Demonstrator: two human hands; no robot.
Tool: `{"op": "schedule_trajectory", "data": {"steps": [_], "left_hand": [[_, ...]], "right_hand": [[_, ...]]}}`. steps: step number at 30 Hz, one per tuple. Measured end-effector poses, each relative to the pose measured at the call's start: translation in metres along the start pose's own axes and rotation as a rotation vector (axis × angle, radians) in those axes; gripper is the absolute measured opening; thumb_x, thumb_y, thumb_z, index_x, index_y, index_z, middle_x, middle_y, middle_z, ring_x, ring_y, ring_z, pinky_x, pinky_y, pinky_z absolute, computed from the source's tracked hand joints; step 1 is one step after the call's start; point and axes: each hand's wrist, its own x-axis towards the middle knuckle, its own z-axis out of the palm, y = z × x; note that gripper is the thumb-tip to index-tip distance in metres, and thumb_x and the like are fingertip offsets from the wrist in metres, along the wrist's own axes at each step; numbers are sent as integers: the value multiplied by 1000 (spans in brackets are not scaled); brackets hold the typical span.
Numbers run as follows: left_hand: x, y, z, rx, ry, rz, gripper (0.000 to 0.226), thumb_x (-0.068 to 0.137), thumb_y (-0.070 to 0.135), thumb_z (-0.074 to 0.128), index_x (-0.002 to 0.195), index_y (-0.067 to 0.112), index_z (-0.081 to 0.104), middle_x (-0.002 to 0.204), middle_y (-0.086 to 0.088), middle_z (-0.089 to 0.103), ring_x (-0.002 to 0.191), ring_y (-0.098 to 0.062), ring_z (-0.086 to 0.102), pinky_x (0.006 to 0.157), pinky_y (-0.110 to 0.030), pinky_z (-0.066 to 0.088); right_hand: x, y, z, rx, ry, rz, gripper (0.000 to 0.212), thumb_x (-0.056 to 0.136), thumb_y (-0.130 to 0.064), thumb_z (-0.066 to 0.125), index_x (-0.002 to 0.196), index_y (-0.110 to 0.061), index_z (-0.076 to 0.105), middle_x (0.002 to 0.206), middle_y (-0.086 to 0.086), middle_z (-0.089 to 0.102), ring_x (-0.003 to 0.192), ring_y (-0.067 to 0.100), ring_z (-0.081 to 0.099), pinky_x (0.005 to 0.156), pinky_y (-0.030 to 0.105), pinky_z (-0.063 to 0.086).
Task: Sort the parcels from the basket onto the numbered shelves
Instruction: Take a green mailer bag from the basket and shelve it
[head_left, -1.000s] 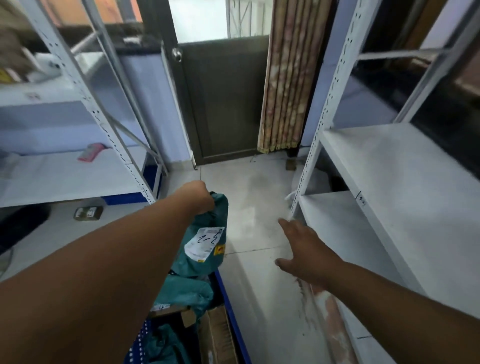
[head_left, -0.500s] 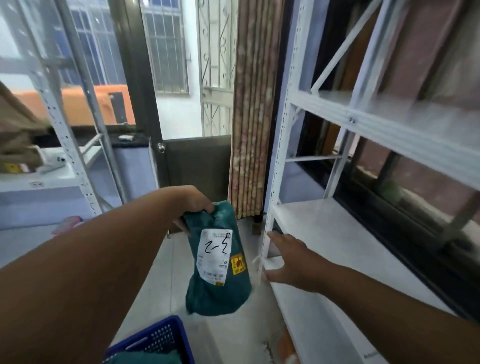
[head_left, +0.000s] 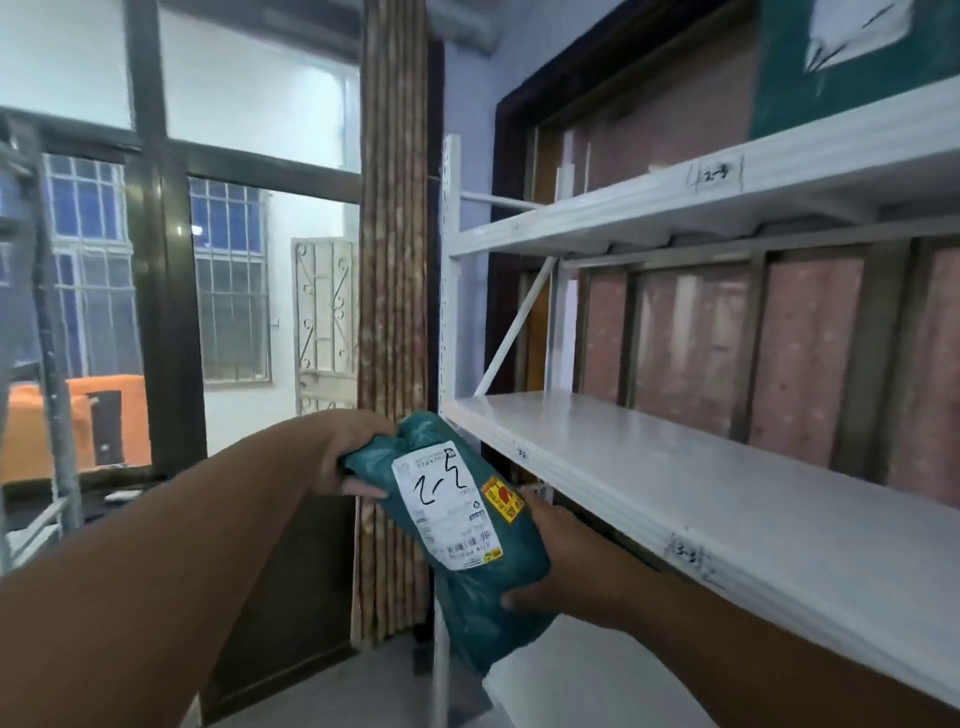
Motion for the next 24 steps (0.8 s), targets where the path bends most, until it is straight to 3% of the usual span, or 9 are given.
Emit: {"op": "schedule_trajectory", "data": {"steps": [3, 6, 9, 12, 15, 18, 20, 24], "left_hand": [[-28, 54, -1, 49, 30, 129, 20, 107, 21, 54, 92, 8, 61, 90, -13, 65, 77, -26, 66, 57, -33, 63], [-54, 95, -6, 32, 35, 195, 18, 106, 19, 55, 95, 6, 62, 88, -14, 68, 71, -26, 69, 49, -32, 63], [-77, 123, -17, -92, -51, 137, 22, 99, 21, 66, 108, 0, 67, 84, -18, 77, 61, -28, 76, 42, -32, 59], [-90, 141, -27, -78, -92, 207, 33, 100, 23, 65, 124, 0, 64, 92, -18, 78, 65, -28, 78, 47, -35, 61], [-100, 147, -21, 197, -83, 350, 28, 106, 21, 57, 125, 1, 63, 96, -17, 77, 66, -23, 76, 51, -33, 60], [-100, 152, -6, 460, 98, 514, 15, 100, 17, 64, 114, 13, 66, 115, -20, 72, 86, -26, 73, 63, -40, 65], [-100, 160, 8, 398, 180, 625, 21, 96, 19, 69, 117, 19, 65, 119, -16, 68, 99, -25, 68, 73, -42, 64], [-112, 177, 55, 326, -81, 787, 55, 90, 44, 80, 139, 36, 54, 132, 10, 56, 120, -14, 56, 94, -38, 51]], "right_hand": [[-11, -26, -39, -86, 116, -9, 116, 64, -43, 87, 156, -40, 17, 138, -12, 45, 126, 13, 52, 105, 32, 50], [-19, -45, -76, -211, 240, -25, 95, 70, -43, 82, 148, -38, 27, 121, -5, 47, 109, 15, 59, 95, 34, 56], [-21, -66, -115, -367, 344, -58, 89, 67, -44, 78, 143, -35, 32, 117, -1, 50, 103, 19, 61, 88, 39, 57], [-26, -91, -159, -520, 434, -95, 85, 68, -38, 77, 141, -29, 35, 121, 2, 50, 107, 23, 59, 87, 40, 55], [-32, -111, -200, -726, 480, -116, 87, 74, -38, 77, 147, -27, 32, 131, 4, 47, 116, 27, 54, 93, 38, 51], [-46, -124, -236, -967, 500, -144, 84, 80, -33, 72, 152, -28, 28, 138, 2, 43, 122, 30, 49, 97, 42, 48], [-57, -130, -256, -1151, 482, -163, 78, 85, -28, 69, 152, -29, 29, 139, 2, 40, 120, 29, 44, 87, 43, 48], [-74, -132, -284, -1451, 418, -225, 75, 86, -26, 69, 150, -28, 29, 143, 3, 40, 116, 28, 40, 84, 43, 51]]}}
